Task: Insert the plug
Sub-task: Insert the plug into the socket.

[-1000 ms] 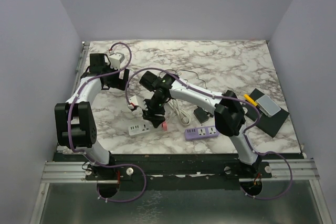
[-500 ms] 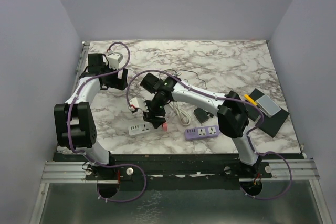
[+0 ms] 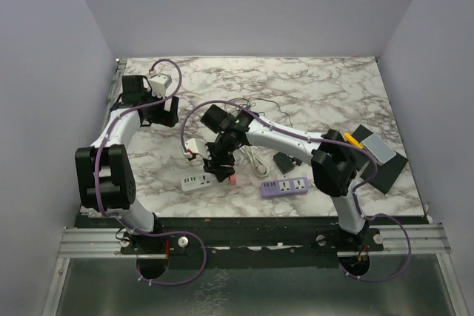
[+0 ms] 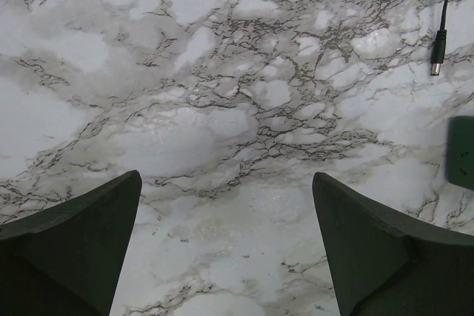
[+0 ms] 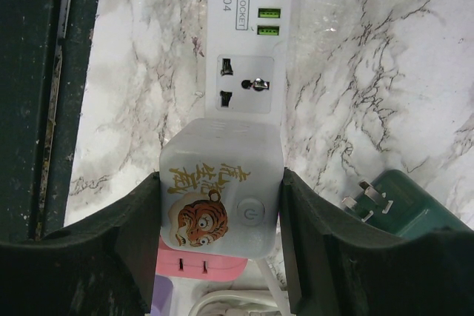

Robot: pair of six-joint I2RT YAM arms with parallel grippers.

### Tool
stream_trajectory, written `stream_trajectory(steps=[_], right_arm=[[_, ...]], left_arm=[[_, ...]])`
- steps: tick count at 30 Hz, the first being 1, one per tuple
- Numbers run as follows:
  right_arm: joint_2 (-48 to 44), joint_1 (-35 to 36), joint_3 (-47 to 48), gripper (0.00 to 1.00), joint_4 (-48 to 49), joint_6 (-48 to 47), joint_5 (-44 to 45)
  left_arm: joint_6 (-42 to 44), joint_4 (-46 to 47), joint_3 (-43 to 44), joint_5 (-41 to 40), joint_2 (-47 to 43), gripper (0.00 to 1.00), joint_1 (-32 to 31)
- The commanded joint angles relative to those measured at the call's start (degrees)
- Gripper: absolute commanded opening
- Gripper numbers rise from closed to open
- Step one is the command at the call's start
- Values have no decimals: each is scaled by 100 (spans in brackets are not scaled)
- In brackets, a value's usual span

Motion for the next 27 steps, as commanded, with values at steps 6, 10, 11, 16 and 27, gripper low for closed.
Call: stream_trajectory(steps=[6, 10, 11, 16, 27], right_arm=[[569, 159, -192, 13, -433, 148, 591], [606, 159, -266, 22, -422, 140, 618], [610, 159, -311, 23, -397, 142, 627], [609, 159, -376, 30, -270, 151, 701], [225, 159, 191, 100, 15, 394, 699]], left_arm=[[-15, -73, 77, 266, -192, 99, 83], [-10, -69, 75, 294, -220, 99, 100], [-9, -73, 76, 307, -228, 99, 107], [-6, -78, 101, 378, -264, 99, 173], [-19, -174, 201, 521, -322, 99, 319]])
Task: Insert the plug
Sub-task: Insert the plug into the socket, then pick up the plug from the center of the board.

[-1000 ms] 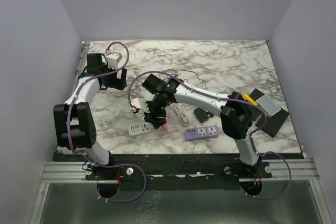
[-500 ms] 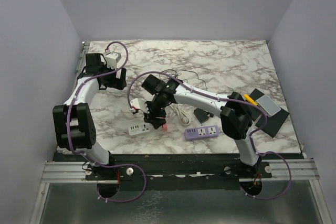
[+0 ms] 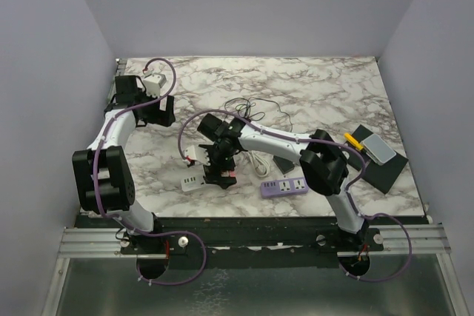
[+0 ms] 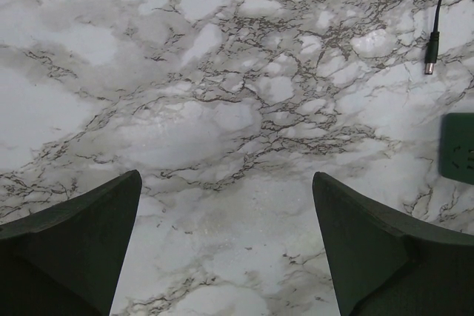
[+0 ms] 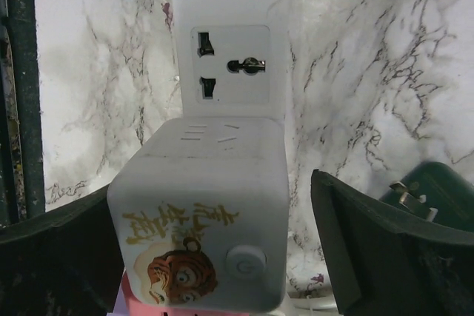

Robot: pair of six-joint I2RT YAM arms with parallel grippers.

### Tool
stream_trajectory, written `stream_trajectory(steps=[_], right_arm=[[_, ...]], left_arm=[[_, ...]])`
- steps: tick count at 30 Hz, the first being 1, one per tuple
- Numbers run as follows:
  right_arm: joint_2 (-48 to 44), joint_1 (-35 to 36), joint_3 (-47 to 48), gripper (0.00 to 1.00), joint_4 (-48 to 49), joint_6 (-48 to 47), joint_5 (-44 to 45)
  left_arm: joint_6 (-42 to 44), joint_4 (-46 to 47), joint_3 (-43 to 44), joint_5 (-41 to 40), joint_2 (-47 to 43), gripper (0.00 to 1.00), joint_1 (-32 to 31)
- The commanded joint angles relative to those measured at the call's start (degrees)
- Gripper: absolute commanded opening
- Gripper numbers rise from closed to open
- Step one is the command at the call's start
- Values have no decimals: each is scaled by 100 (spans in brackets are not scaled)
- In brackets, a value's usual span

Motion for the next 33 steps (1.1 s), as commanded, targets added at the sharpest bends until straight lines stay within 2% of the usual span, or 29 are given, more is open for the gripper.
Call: stream_trajectory(steps=[1, 7, 12, 15, 17, 19, 20, 21, 23, 25, 27, 30, 33], right_arm=[[-196, 47, 294, 100, 52, 198, 171], [-560, 47, 680, 100, 20, 467, 65], [-1290, 3, 511, 100, 364, 1067, 349], [-1934, -94, -35, 100, 1217, 2161, 1290], [-2247, -243, -260, 100, 1425, 2865, 1865], [-2391, -378, -258, 100, 1089, 3843, 3022], [-2477, -490, -303, 100, 859, 4109, 3311], [-2612, -595, -472, 100, 694, 4352, 3328], [-3128, -686, -1415, 100, 831, 4814, 3433], [-3762, -691, -2460, 100, 1240, 5071, 3719], [-4161, -706, -3082, 100, 1336, 5417, 4121], [-4468, -769, -3510, 99, 1189, 5839, 4496], [-4760, -987, -3736, 97, 1135, 6155, 4329]], left_arm=[[-18, -133, 200, 231, -251, 99, 69], [64, -276, 241, 275, -267, 99, 69], [140, -556, 389, 382, -251, 99, 71], [180, -741, 511, 425, -238, 99, 69], [190, -863, 618, 454, -233, 99, 68], [212, -1013, 726, 495, -238, 99, 68], [222, -1090, 780, 528, -231, 99, 65], [235, -1168, 841, 579, -230, 99, 61], [264, -1295, 917, 700, -225, 99, -15], [336, -1366, 913, 687, -223, 99, -356], [448, -1382, 889, 455, -193, 99, -866], [688, -1412, 1015, 120, 17, 99, -1695], [1119, -1673, 1403, 237, 409, 99, -2144]])
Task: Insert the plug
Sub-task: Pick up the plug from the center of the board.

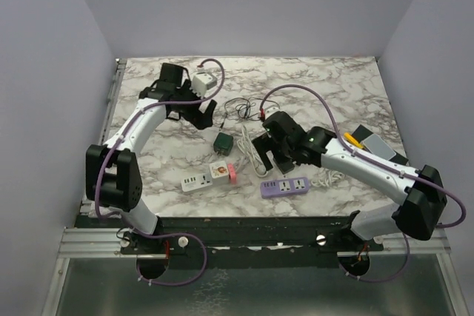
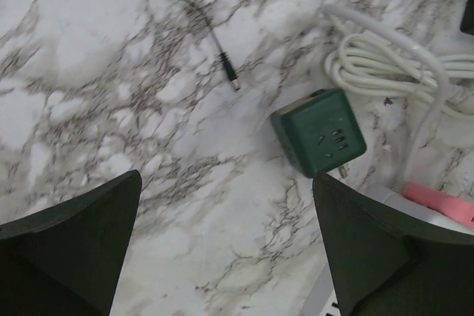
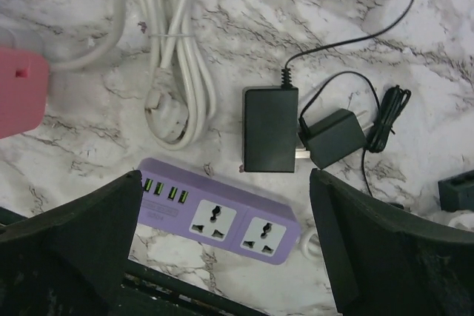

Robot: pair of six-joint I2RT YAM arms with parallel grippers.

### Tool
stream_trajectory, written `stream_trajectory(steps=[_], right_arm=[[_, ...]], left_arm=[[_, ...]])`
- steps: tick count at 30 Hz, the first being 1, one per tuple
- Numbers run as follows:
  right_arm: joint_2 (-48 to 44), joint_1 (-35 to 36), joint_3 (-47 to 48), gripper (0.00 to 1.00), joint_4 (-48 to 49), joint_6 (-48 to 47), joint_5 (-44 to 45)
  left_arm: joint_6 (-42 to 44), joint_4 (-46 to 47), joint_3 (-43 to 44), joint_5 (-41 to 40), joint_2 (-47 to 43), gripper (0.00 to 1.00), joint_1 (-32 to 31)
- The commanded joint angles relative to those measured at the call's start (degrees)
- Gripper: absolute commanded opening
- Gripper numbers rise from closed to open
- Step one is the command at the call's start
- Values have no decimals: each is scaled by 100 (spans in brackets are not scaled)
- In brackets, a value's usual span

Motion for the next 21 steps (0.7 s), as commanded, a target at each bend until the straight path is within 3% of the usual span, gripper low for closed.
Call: stream_trajectory(steps=[1, 4, 7, 12, 21], right_arm=[[-573, -290, -228, 97, 47, 909, 376], [-837, -570, -378, 96, 24, 1081, 364], [-1041, -745, -428, 97, 30, 1110, 360], [-1187, -860, -399, 100, 21, 1152, 535], [-1210, -932, -379, 100, 189, 1153, 469]], left_arm=[[741, -507, 624, -52, 568, 99, -710], [760, -808, 1069, -132, 1082, 99, -1014], [224, -886, 1210, -371, 1420, 99, -1254], [-758, -501, 529, -941, 1286, 99, -1610], [-1149, -64, -49, -1589, 1165, 99, -2097]])
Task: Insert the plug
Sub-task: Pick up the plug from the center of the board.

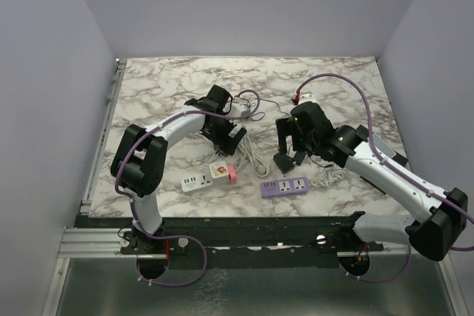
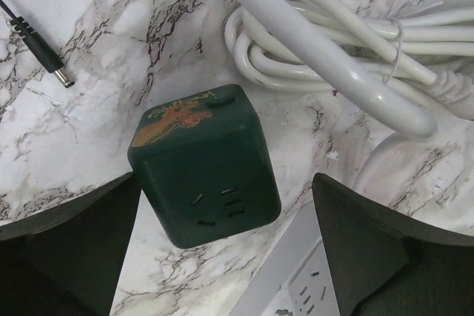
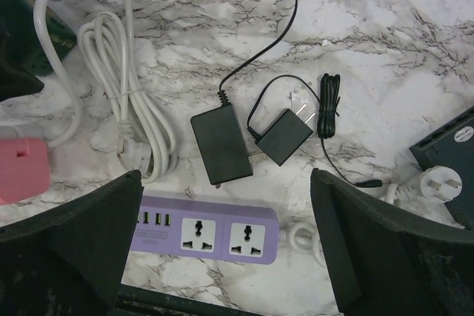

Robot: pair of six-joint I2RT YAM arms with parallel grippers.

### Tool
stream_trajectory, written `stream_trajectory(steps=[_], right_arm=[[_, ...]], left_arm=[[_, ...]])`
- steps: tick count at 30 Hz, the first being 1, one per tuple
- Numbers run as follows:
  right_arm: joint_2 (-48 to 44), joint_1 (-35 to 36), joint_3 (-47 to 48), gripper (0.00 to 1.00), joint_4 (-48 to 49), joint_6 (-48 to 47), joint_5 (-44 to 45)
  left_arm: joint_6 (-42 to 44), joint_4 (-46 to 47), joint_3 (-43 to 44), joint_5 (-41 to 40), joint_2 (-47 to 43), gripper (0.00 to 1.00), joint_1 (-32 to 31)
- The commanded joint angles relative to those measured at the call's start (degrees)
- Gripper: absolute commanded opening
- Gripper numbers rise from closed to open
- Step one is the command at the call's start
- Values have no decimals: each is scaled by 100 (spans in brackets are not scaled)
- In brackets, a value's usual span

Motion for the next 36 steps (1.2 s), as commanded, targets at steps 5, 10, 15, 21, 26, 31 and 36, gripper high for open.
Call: stream_trajectory(steps=[5, 10, 15, 21, 26, 31, 36], right_arm=[[-191, -36, -95, 100, 247, 132, 87], [-231, -37, -49, 96, 263, 118, 109], [-218, -43, 143, 96, 431, 36, 68], [-48, -44, 518, 97, 664, 0, -263], [-4, -77, 987, 100, 824, 72, -601], [-172, -162, 1269, 100, 1134, 402, -1083], [-324, -178, 1343, 100, 1470, 547, -1746]], left_arm=[[-363, 602, -53, -725, -12, 99, -100], [-126, 598, 61, -620, -59, 56, -104], [178, 330, 75, -260, -205, 16, -100], [858, -702, 969, 85, -381, 0, -19], [1373, -1802, 2613, 758, -633, 0, 205], [1996, -1955, 2536, 1948, -1483, 0, 281], [2779, -1457, 1571, 2722, -2763, 0, 286]])
